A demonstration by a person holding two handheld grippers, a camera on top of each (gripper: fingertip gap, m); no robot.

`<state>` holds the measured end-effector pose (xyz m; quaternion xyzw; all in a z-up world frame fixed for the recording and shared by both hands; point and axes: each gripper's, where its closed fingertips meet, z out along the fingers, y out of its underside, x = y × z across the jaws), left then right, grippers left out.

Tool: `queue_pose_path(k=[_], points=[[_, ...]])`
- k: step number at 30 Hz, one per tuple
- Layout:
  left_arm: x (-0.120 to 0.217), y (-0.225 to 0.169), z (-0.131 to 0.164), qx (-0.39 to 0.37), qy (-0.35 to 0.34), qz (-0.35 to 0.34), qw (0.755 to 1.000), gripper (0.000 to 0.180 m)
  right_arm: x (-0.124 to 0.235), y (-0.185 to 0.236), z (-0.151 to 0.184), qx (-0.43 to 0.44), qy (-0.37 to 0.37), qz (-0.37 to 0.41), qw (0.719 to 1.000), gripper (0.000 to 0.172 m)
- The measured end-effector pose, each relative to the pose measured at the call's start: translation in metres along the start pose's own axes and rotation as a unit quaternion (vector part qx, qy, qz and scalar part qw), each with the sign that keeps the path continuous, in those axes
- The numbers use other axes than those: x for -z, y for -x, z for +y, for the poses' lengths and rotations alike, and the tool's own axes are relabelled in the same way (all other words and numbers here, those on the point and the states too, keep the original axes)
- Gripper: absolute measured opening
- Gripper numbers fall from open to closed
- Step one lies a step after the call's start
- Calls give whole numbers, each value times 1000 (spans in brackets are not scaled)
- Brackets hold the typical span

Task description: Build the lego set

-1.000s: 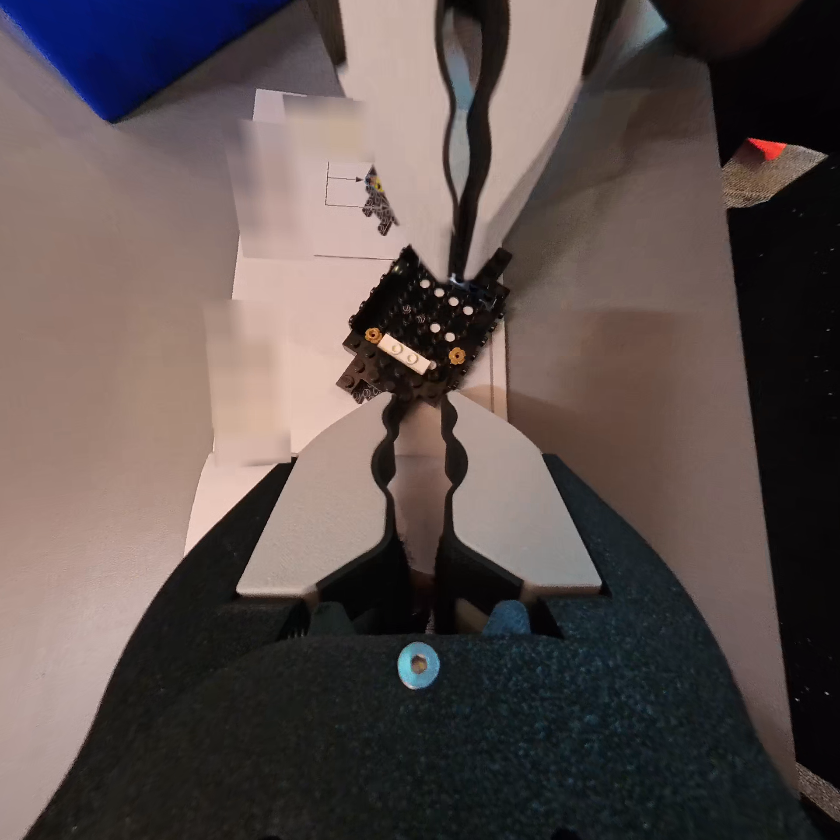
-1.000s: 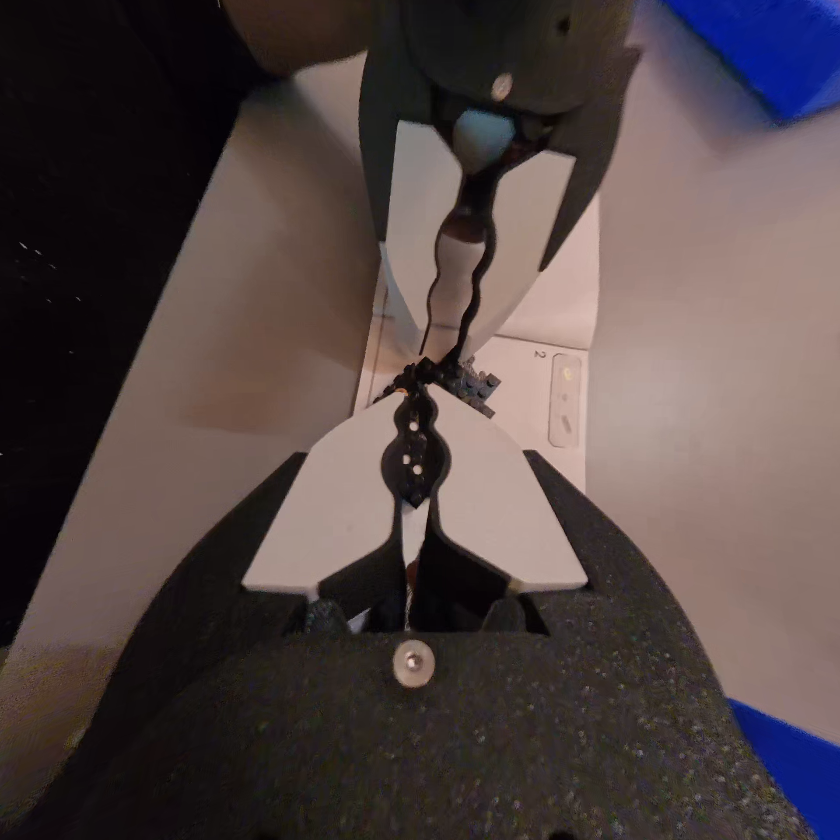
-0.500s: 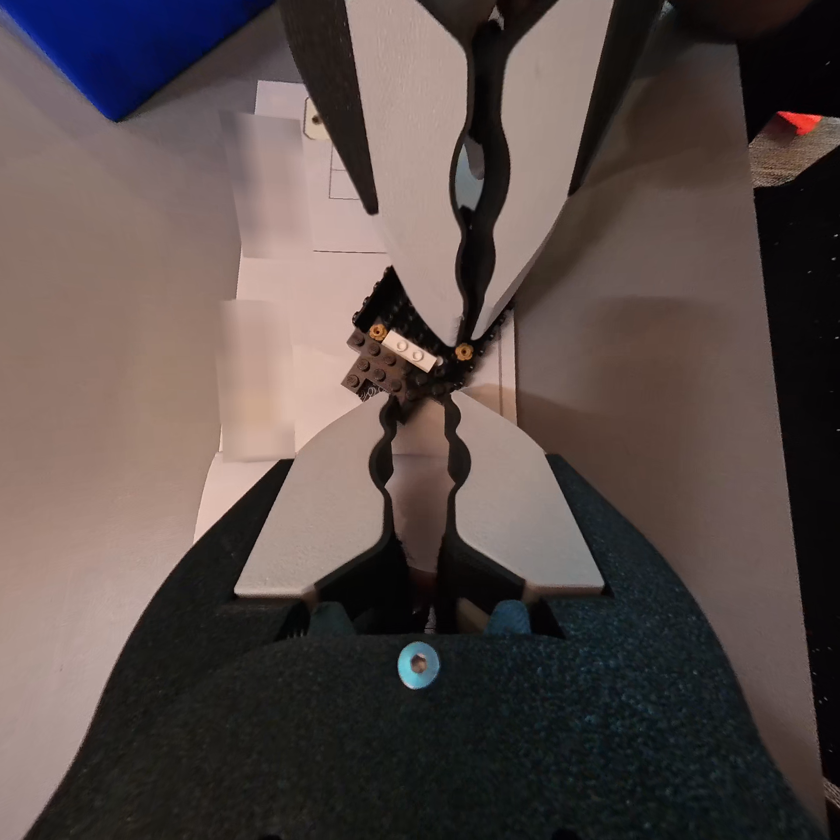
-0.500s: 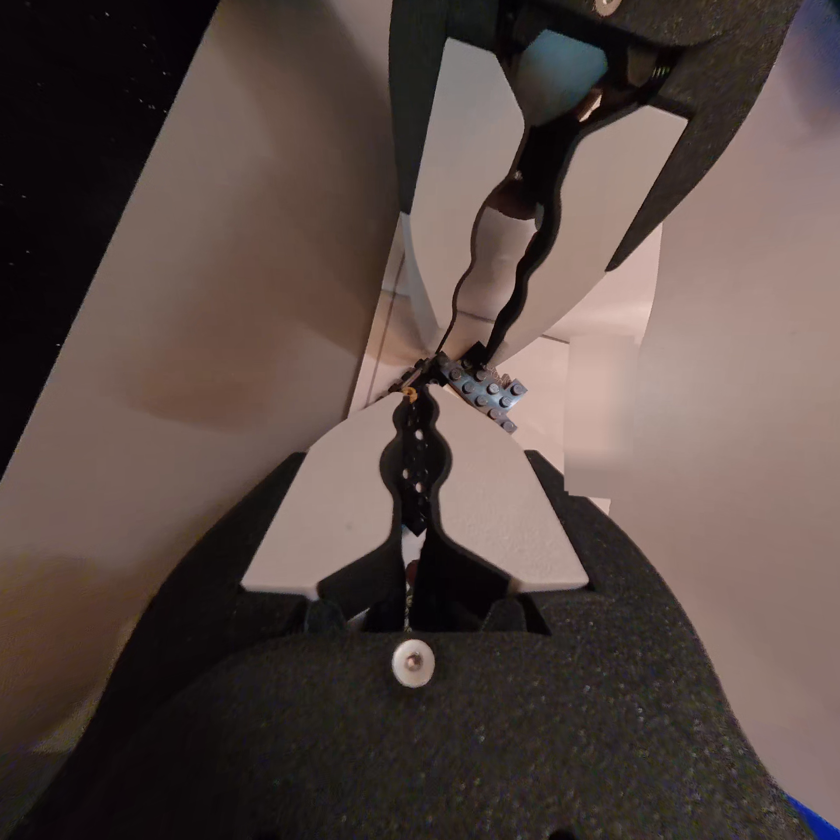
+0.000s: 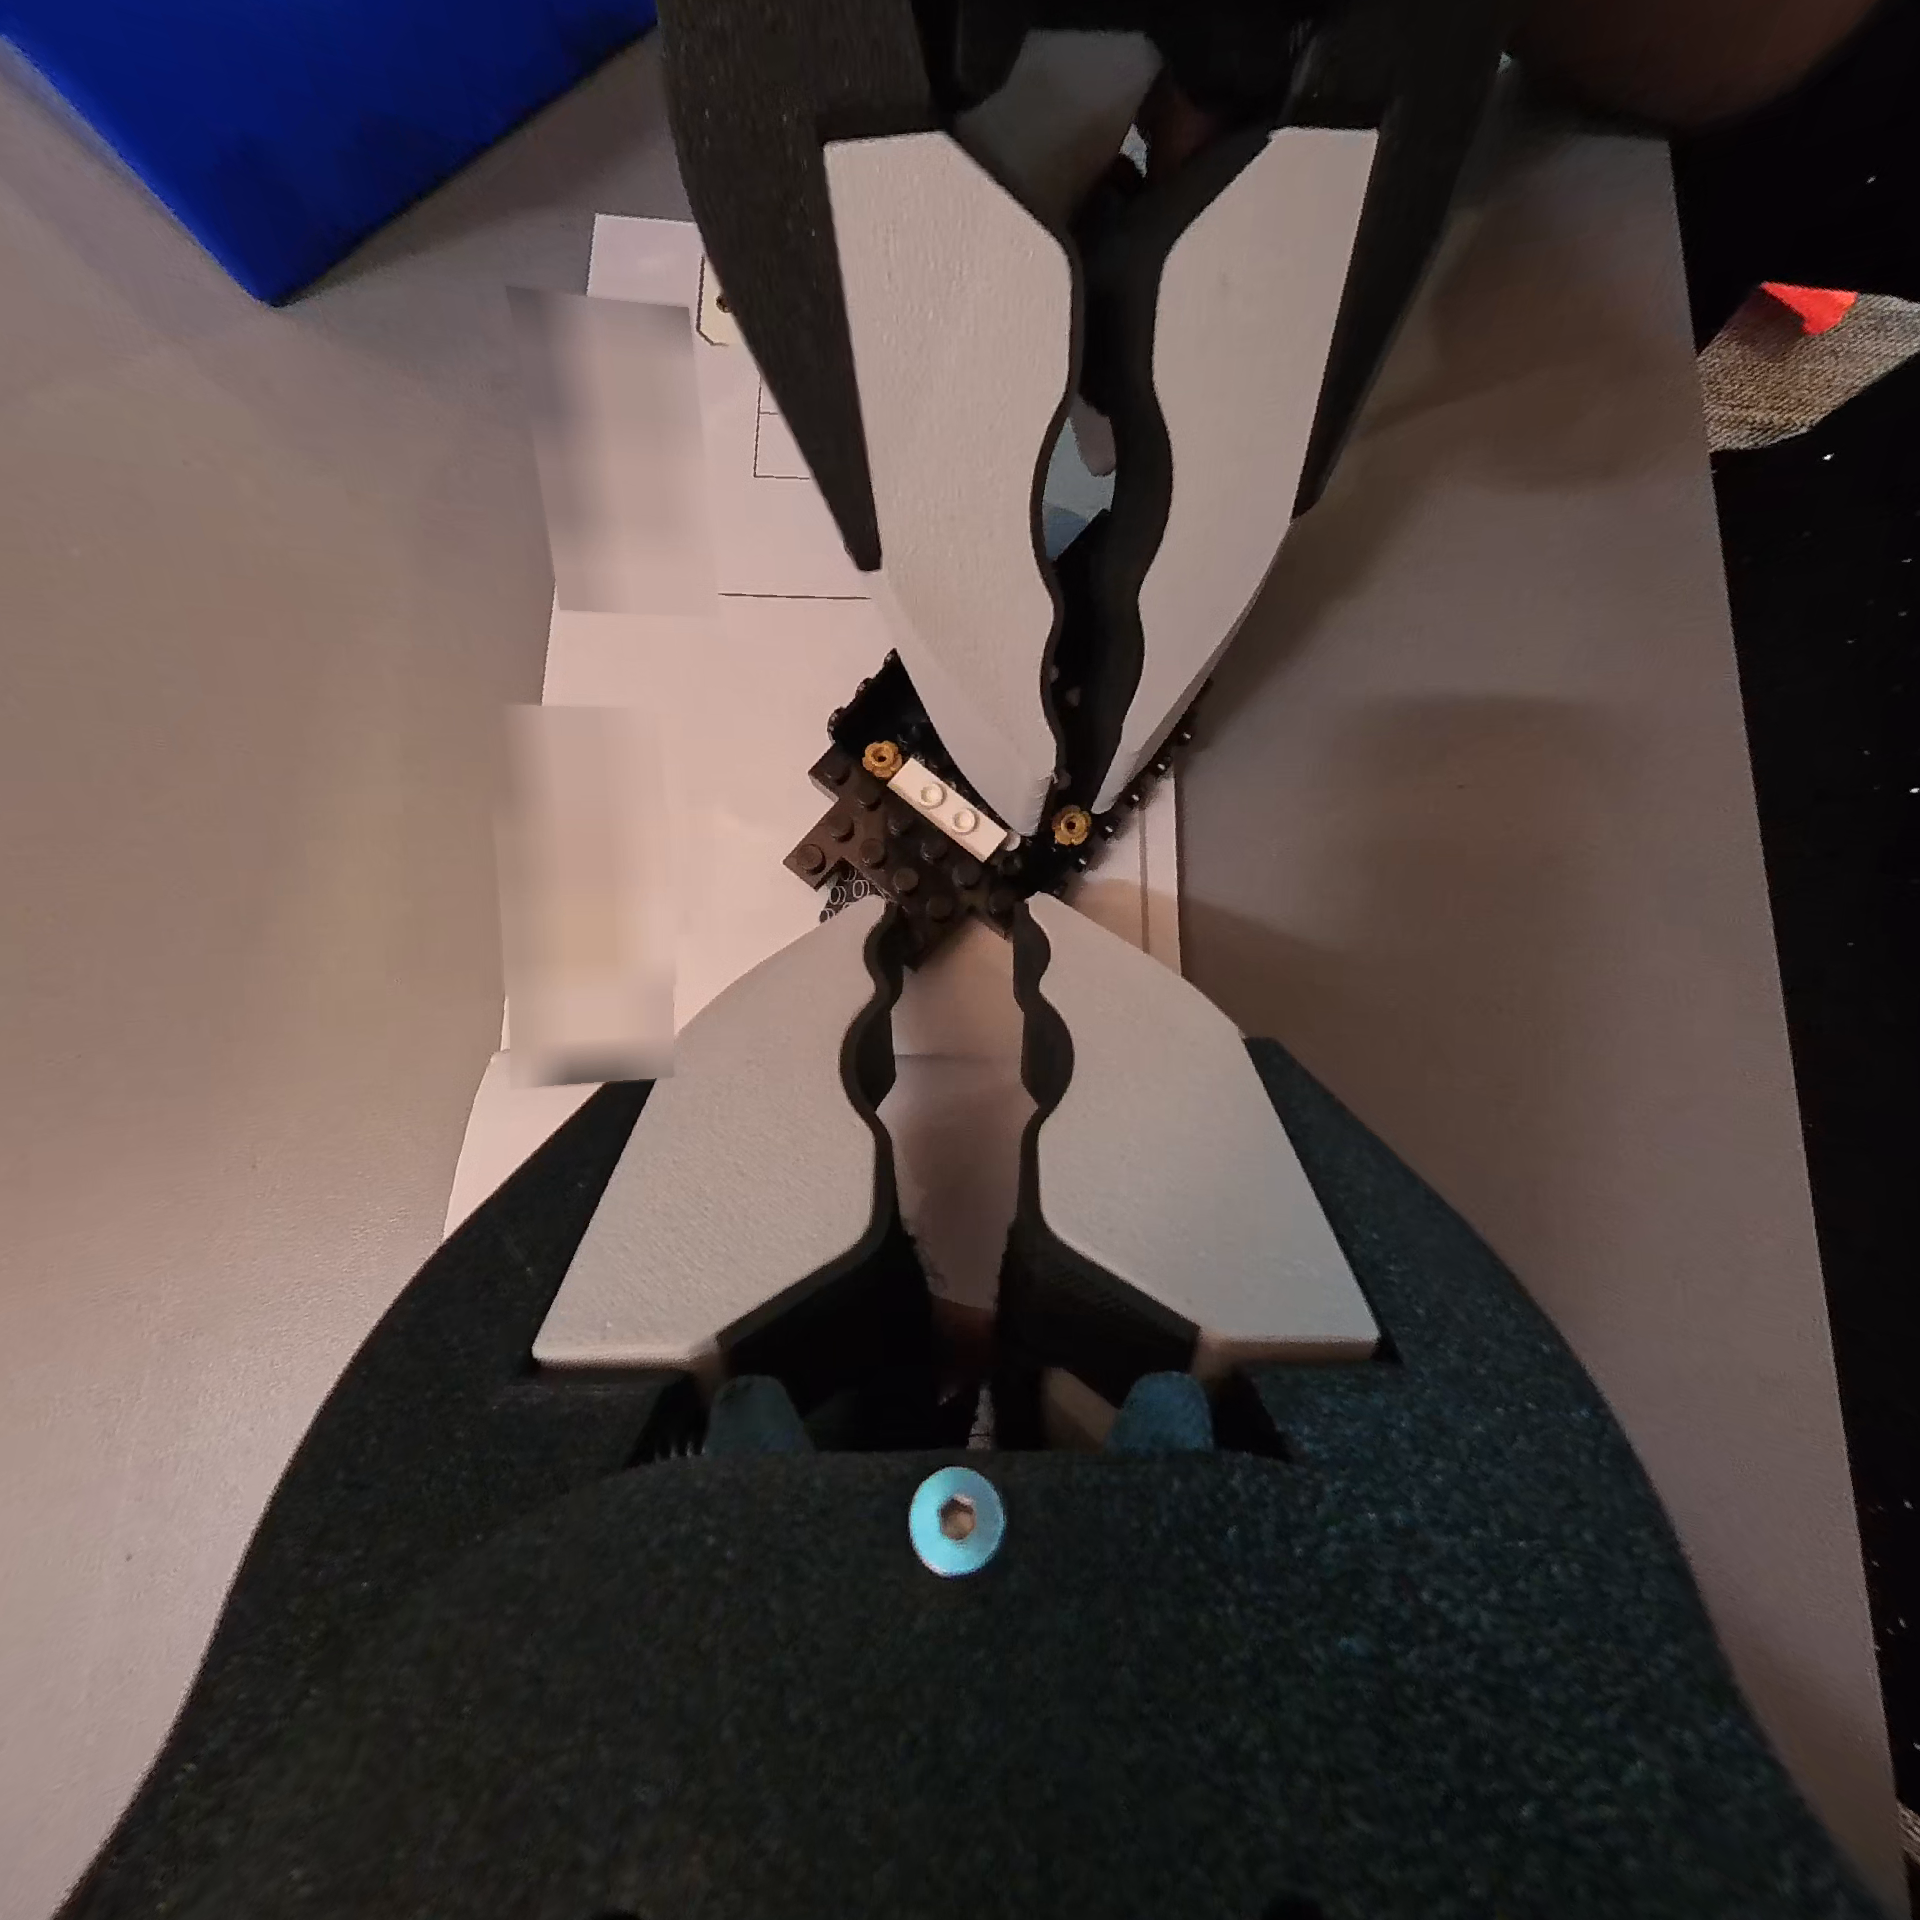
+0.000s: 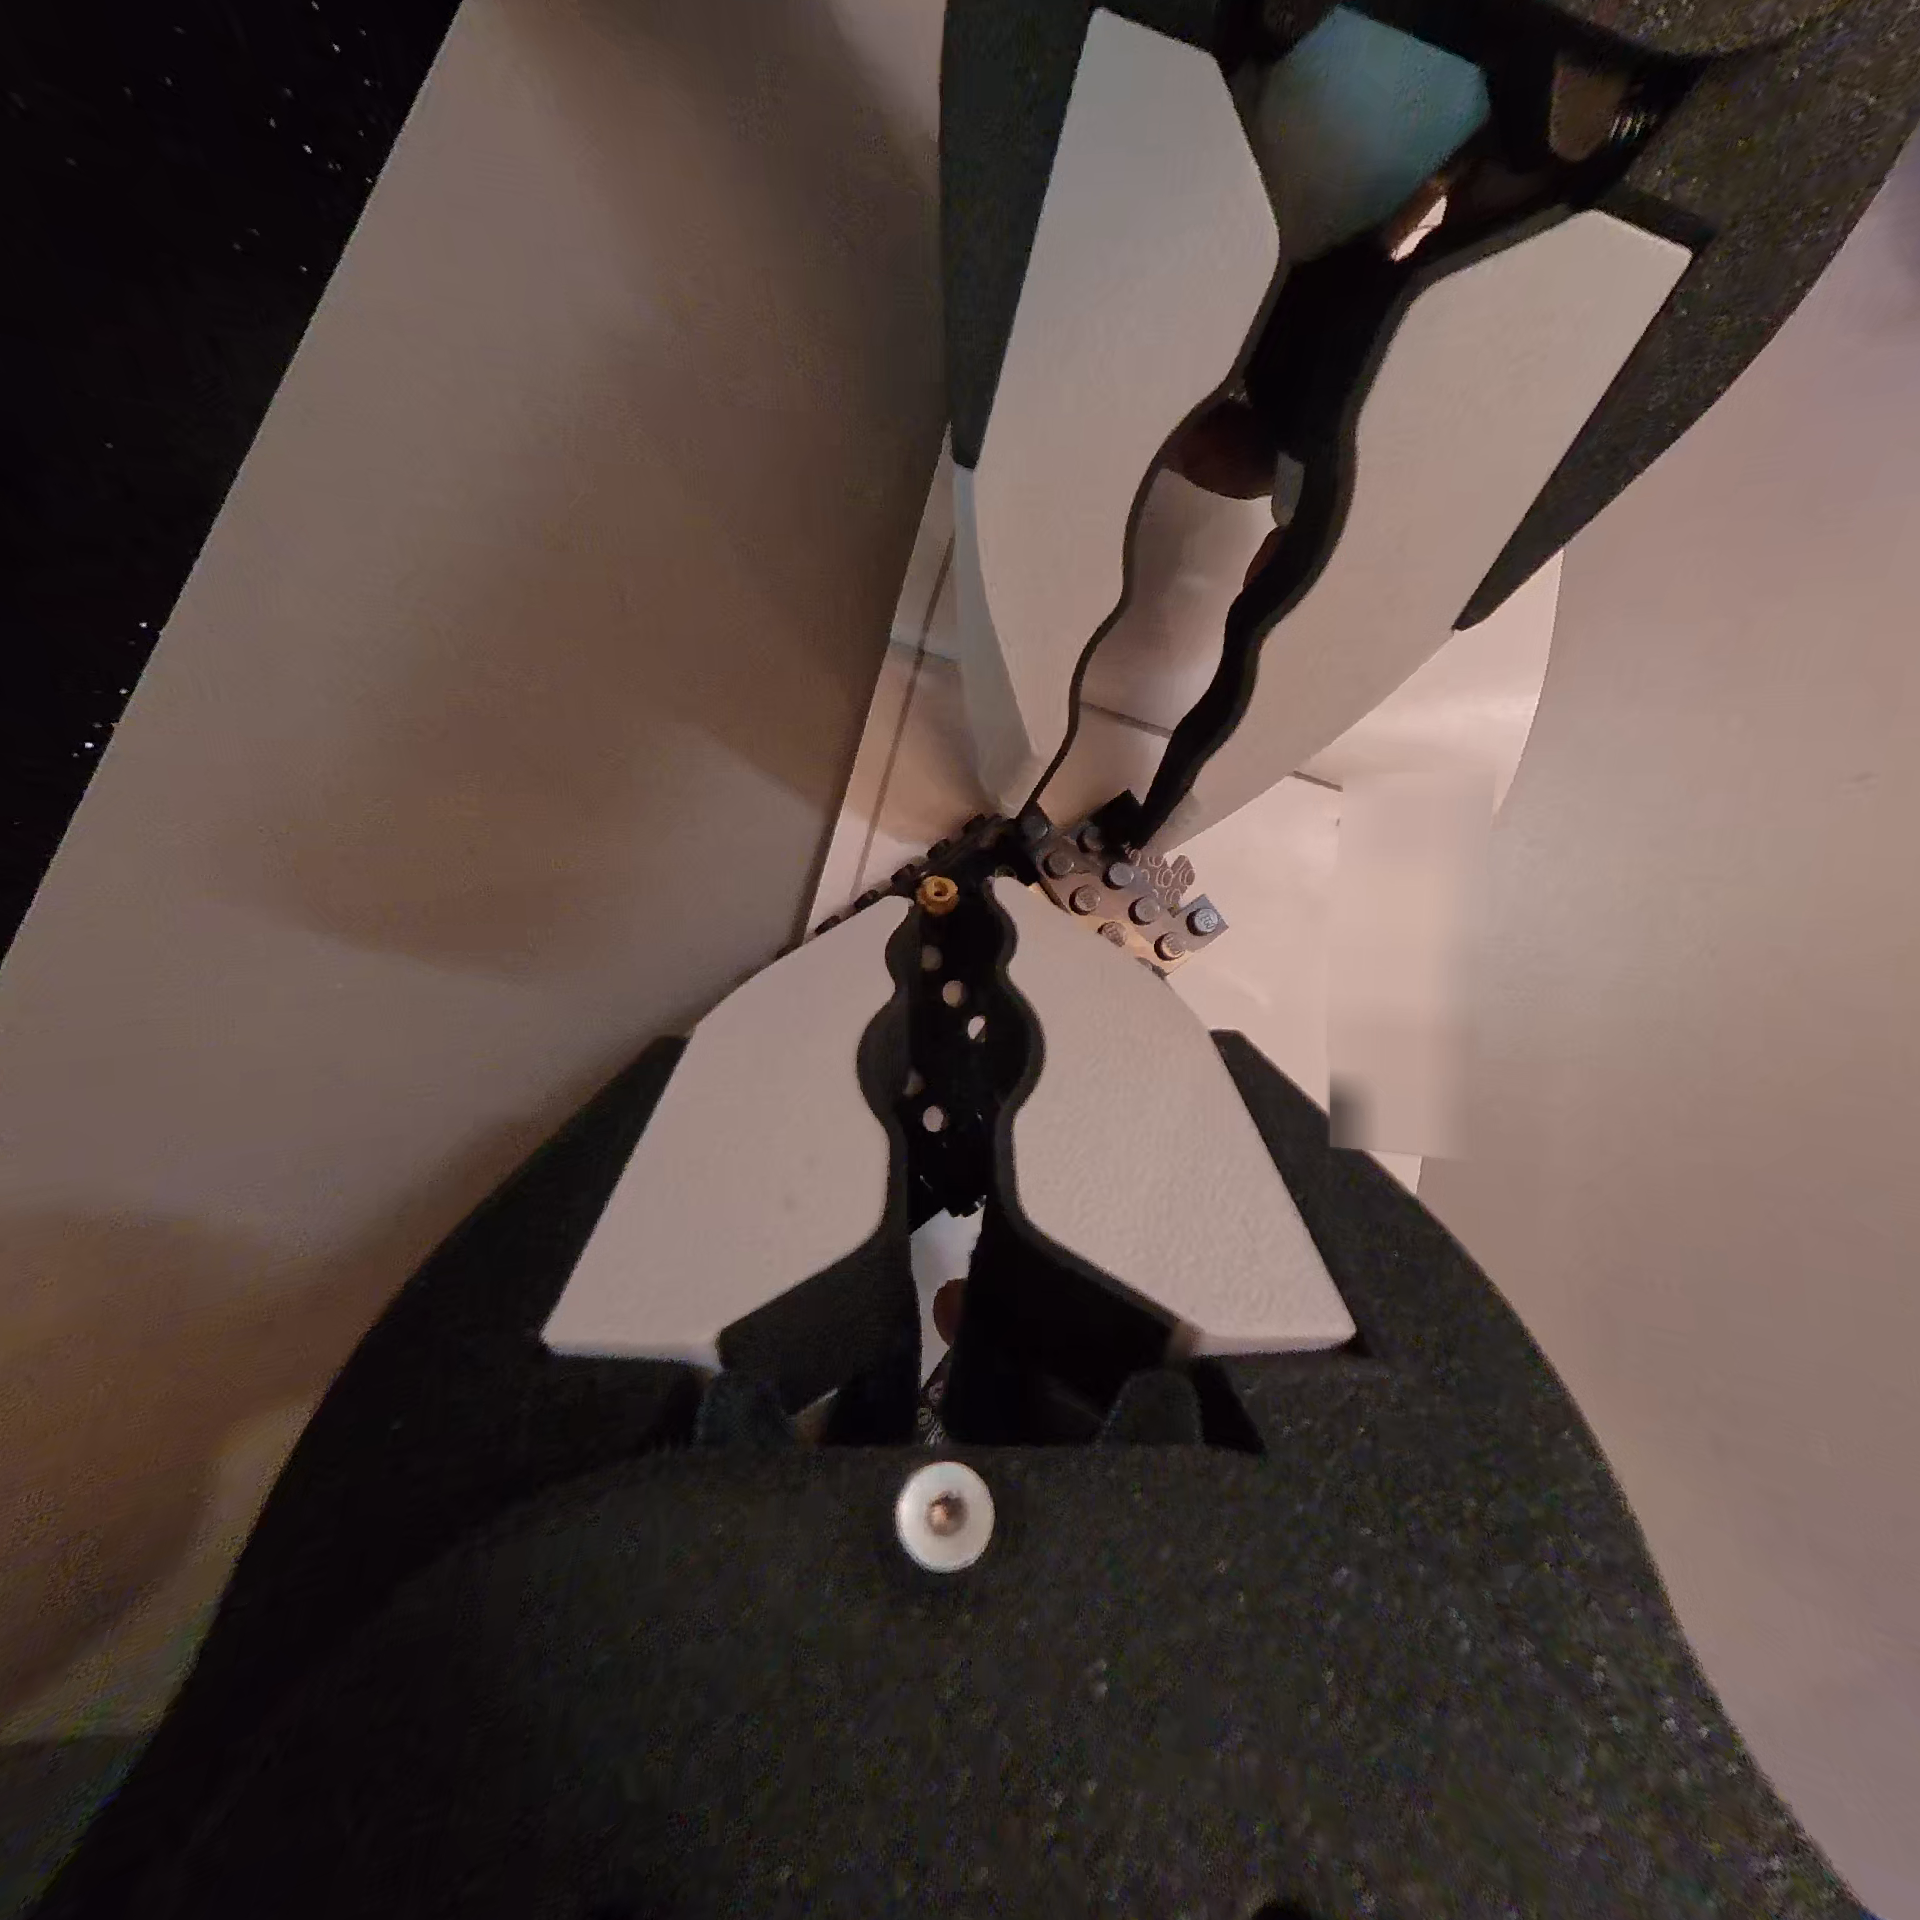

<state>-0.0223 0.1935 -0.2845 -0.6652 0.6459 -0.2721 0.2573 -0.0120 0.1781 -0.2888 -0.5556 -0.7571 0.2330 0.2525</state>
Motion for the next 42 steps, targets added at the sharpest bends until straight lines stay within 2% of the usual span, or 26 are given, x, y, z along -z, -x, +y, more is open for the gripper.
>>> queue_pose_path(k=[12,16,19,24,42], points=[[0,3,0,-5,-6,-7,1000,19,1,-1,-1,22,-12,10,1000,5],[-1,2,-1,-6,-6,-4,1000,20,11,-9,-9,17,-44,35,998,4],[-1,1,-1,-9,-6,-4,1000,20,10,-17,-8,19,-32,62,997,4],[-1,1,-1,-8,-6,-3,1000,20,4,-16,-1,10,-3,57,998,4],[-1,1,-1,-9,-4,-3,1000,20,-1,-14,-2,2,0,49,999,6]])
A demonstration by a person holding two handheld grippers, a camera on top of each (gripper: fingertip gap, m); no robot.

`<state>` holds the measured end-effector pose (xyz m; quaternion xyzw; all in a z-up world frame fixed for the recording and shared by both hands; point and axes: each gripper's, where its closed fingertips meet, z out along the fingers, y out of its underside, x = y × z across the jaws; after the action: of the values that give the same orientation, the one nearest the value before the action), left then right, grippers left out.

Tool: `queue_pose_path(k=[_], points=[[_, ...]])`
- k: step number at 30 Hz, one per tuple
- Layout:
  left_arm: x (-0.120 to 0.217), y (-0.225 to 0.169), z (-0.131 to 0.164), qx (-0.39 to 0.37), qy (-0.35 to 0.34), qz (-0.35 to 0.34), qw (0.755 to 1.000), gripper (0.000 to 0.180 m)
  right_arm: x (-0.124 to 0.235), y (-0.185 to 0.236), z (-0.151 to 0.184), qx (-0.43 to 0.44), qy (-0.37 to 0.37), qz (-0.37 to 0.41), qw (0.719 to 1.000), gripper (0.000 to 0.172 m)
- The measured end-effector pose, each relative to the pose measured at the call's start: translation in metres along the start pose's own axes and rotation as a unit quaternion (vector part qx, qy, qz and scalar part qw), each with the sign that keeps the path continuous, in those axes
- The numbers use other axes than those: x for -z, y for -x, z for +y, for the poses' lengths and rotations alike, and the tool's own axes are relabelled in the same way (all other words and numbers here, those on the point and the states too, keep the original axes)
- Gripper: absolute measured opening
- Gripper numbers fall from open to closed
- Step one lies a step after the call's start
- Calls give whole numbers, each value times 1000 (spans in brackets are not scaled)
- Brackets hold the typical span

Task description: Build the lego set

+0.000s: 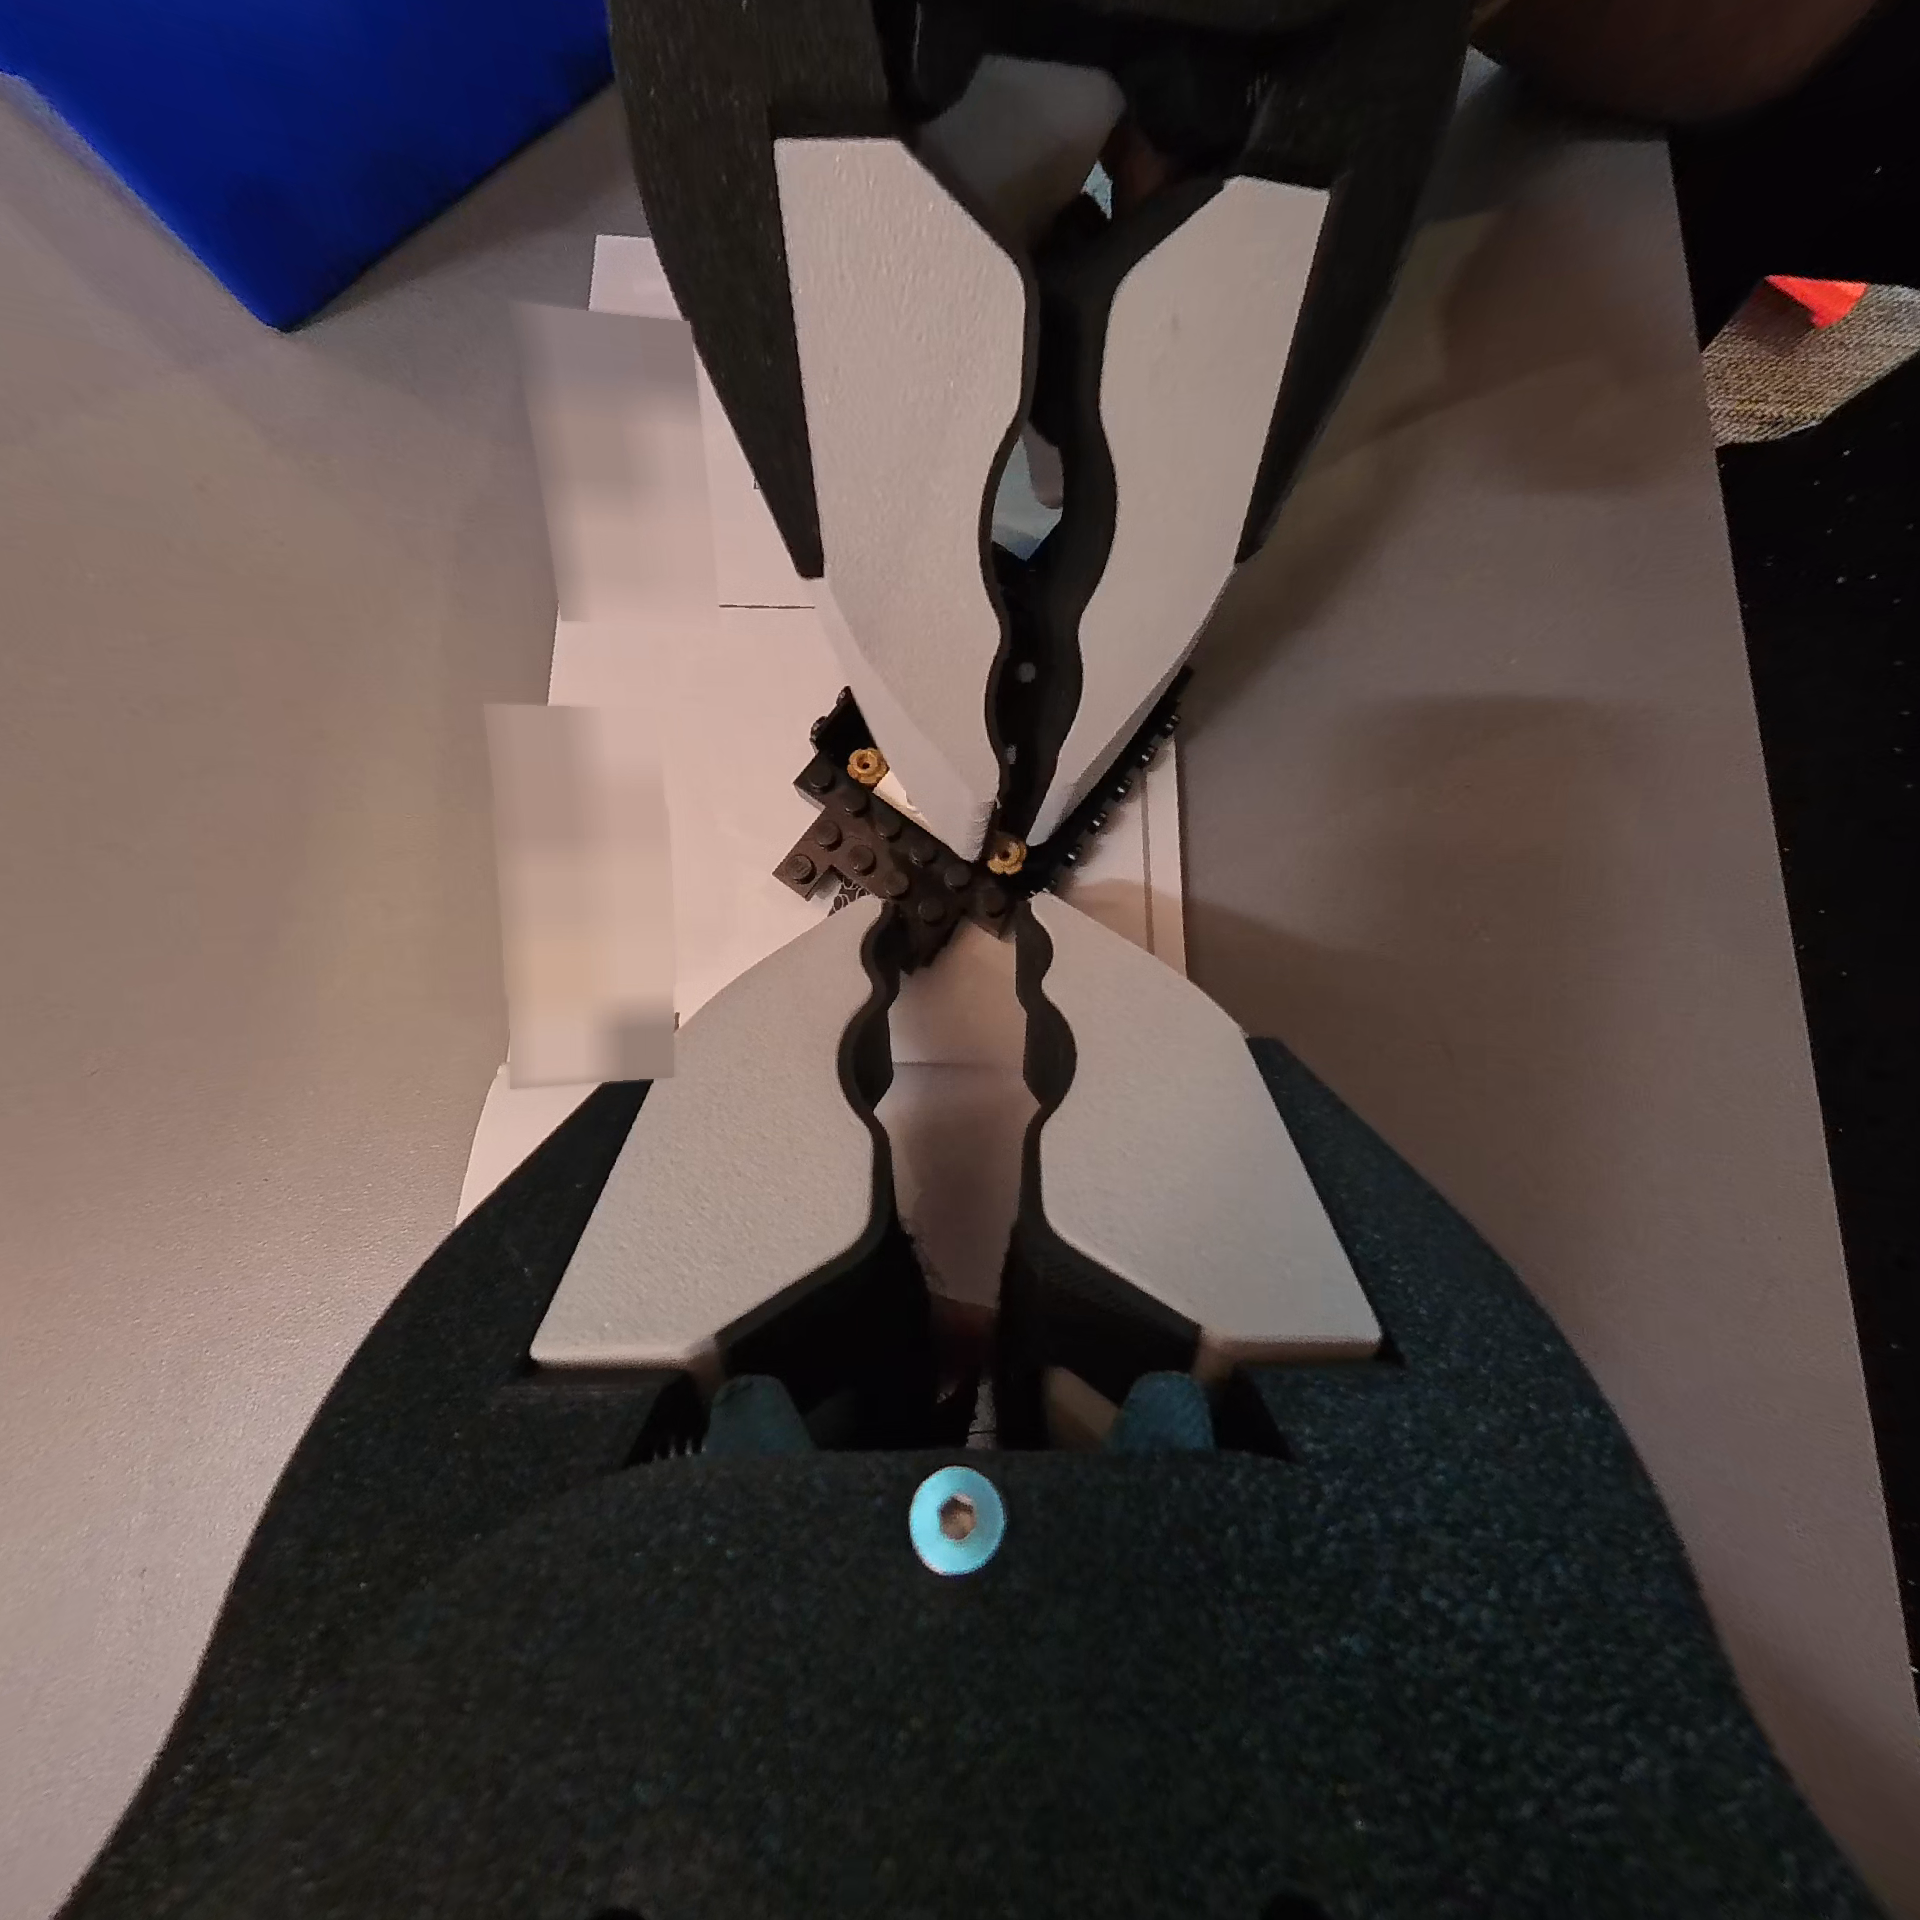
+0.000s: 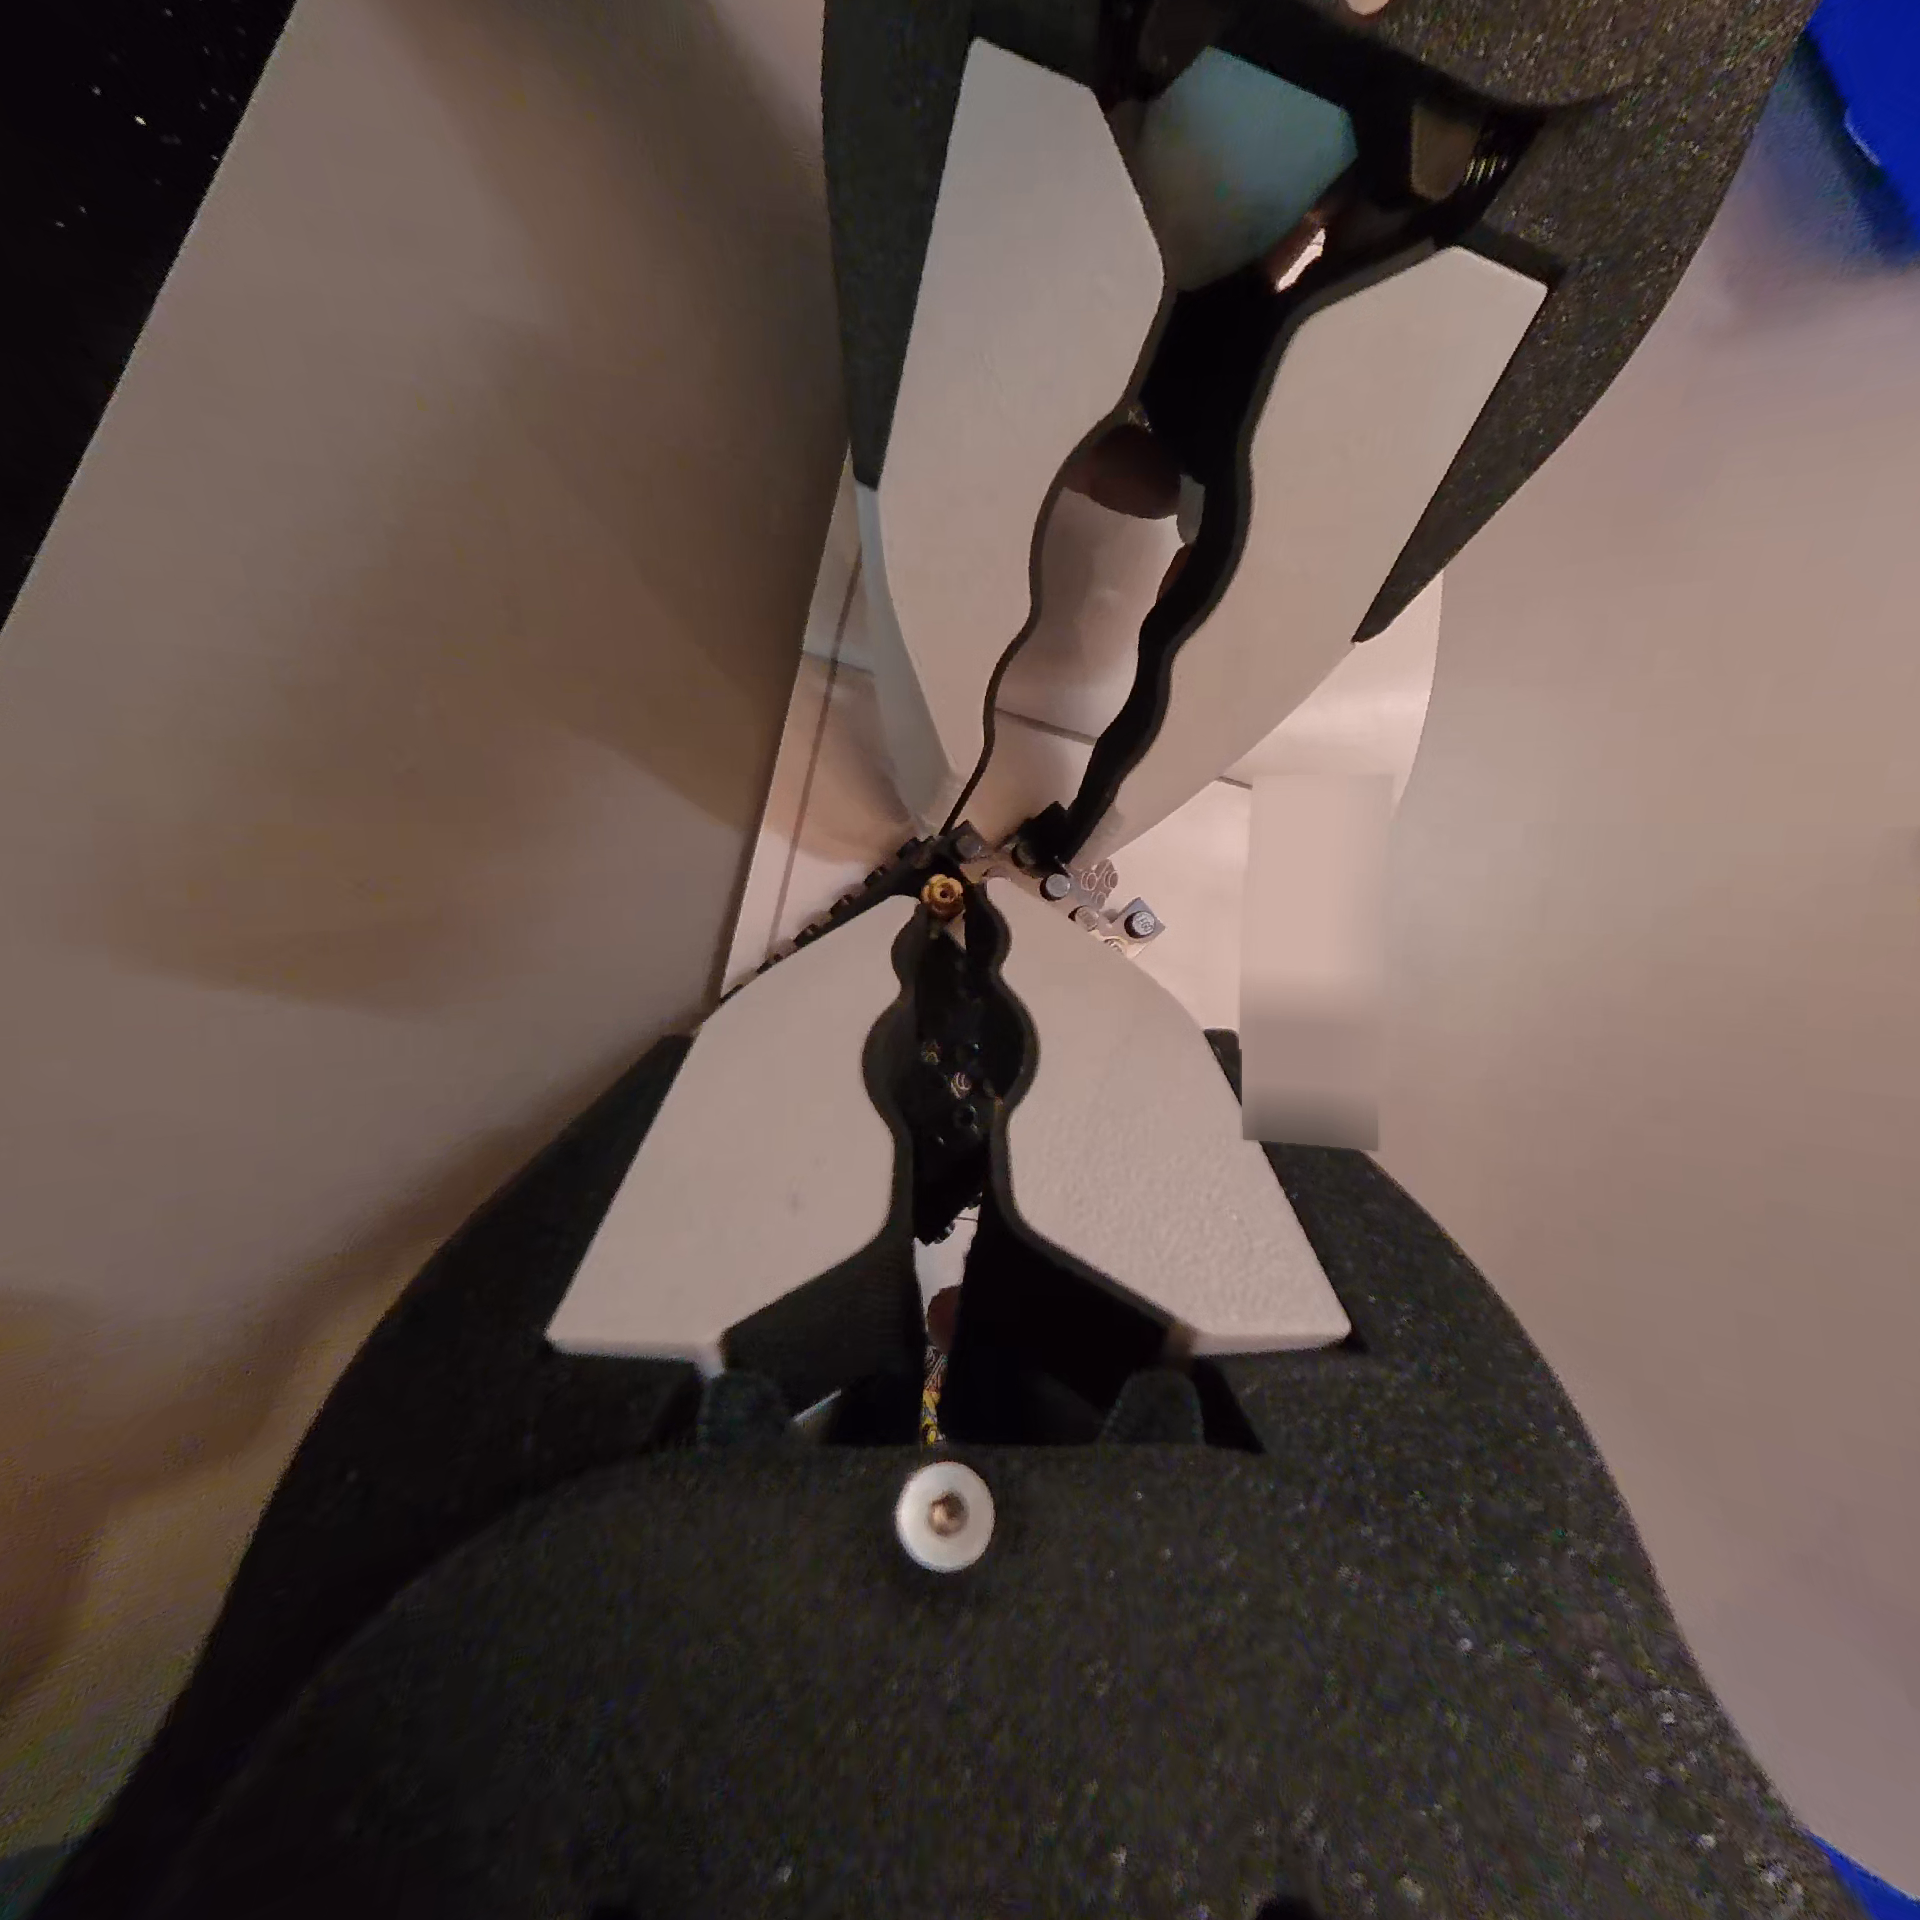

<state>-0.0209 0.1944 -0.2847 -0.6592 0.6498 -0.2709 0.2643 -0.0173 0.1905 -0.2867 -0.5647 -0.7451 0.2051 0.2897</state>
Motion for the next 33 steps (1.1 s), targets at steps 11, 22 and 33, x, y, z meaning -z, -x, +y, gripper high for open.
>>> queue_pose_path(k=[11,22,33], points=[[0,0,0,0,1,0,1000,20,0,-1,0,-16,-7,-2,1000,8],[0,0,1,-2,3,-1,1000,21,0,1,0,-33,-14,-16,999,14],[0,0,1,-1,3,-1,1000,21,-1,-2,0,-28,-13,-6,999,9]])
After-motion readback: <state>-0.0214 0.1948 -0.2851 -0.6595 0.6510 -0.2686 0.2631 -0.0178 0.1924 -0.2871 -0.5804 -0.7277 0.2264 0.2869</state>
